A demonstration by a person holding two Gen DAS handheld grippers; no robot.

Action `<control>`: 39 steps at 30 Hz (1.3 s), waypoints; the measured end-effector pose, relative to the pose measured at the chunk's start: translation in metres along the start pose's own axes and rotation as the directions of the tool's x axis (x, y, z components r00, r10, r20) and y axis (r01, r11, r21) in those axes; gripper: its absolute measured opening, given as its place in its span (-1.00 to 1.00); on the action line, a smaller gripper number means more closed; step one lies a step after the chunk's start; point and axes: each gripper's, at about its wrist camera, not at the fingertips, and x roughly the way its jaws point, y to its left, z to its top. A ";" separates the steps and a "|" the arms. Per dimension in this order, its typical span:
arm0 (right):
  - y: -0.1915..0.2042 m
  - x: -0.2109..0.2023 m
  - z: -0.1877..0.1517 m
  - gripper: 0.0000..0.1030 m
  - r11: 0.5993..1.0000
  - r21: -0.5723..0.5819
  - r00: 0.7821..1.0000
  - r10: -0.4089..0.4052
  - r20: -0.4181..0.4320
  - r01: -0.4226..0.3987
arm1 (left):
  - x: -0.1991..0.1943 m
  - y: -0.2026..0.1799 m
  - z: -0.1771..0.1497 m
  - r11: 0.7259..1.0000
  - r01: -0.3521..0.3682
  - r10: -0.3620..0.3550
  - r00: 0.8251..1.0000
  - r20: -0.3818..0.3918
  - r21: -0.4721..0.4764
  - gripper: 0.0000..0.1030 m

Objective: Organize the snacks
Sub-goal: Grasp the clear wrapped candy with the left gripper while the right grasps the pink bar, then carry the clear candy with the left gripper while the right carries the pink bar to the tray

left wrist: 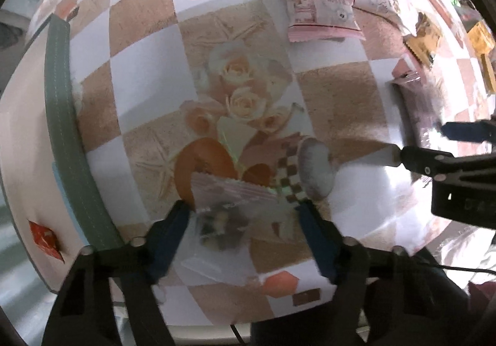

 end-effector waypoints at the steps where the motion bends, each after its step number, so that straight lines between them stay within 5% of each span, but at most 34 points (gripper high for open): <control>1: 0.002 -0.003 -0.001 -0.08 1.000 -0.010 1.000 -0.003 0.007 0.003 | -0.002 -0.003 0.001 1.000 0.001 -0.001 1.000 0.005 0.009 0.15; 2: 0.004 -0.007 -0.002 -0.29 1.000 -0.026 1.000 -0.008 0.018 0.009 | -0.004 -0.007 0.001 1.000 0.005 -0.005 1.000 0.008 0.020 -0.13; 6: 0.008 -0.011 -0.003 -0.46 0.999 -0.047 1.000 0.025 0.005 -0.025 | -0.008 -0.021 0.006 1.000 -0.003 0.003 1.000 0.000 0.030 -0.15; 13: -0.012 -0.023 -0.010 -0.46 0.991 0.022 0.991 0.131 0.013 -0.131 | -0.045 0.000 0.007 0.998 0.046 -0.044 0.998 0.043 -0.045 -0.15; 23: -0.027 -0.060 -0.007 -0.46 0.984 0.041 0.984 0.173 0.036 -0.174 | -0.077 0.023 -0.002 0.993 0.055 -0.046 0.995 0.084 -0.103 -0.15; 39: 0.006 -0.112 -0.006 -0.46 0.986 -0.062 0.986 0.155 0.063 -0.152 | -0.115 0.061 -0.049 0.980 0.069 -0.043 0.989 0.141 -0.185 -0.15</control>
